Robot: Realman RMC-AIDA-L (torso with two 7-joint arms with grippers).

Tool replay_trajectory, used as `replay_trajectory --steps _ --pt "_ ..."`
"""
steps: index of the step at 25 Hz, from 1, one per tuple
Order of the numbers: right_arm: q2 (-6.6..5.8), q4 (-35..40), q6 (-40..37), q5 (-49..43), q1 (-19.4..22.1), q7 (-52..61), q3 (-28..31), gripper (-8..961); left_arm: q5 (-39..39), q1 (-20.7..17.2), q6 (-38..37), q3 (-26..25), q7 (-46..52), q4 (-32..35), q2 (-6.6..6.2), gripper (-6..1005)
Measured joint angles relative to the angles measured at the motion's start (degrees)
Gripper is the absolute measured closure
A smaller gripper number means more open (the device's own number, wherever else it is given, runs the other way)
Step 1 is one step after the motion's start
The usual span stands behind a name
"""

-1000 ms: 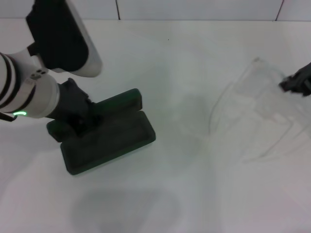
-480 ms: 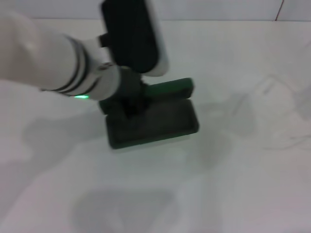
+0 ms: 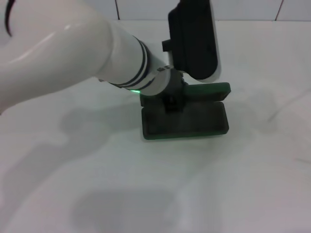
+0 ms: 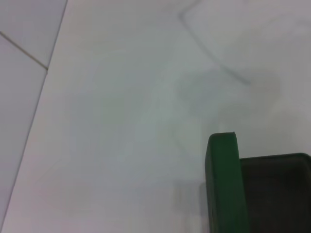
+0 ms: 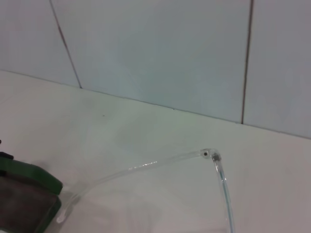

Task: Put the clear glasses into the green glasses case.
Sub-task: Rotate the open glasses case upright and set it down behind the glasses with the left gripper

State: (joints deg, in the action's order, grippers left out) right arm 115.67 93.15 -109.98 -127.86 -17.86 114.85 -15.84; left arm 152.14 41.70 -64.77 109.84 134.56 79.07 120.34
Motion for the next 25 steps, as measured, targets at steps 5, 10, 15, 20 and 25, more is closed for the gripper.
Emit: replay_trajectory --steps 5,10,15,20,25 --pt "-0.11 -2.54 0.52 -0.07 0.59 -0.78 0.67 879 -3.91 1.87 1.89 0.04 -2.48 -3.78 -0.05 715" --pt "-0.35 -4.36 1.74 -0.09 0.27 -1.68 1.03 878 -4.72 1.88 2.41 0.12 -2.78 -3.62 -0.01 711" --pt "-0.43 -5.05 2.23 -0.15 -0.11 -1.75 0.87 878 -4.89 1.96 3.66 1.55 -2.81 -4.00 -0.02 707" --pt "-0.45 -5.15 2.32 -0.15 0.00 -1.75 0.91 878 -4.98 2.09 5.80 2.41 -2.82 -5.16 -0.02 703" --pt "-0.45 -5.19 2.31 -0.15 0.18 -1.75 1.03 877 -5.59 2.47 7.00 2.59 -2.88 -6.66 -0.01 699"
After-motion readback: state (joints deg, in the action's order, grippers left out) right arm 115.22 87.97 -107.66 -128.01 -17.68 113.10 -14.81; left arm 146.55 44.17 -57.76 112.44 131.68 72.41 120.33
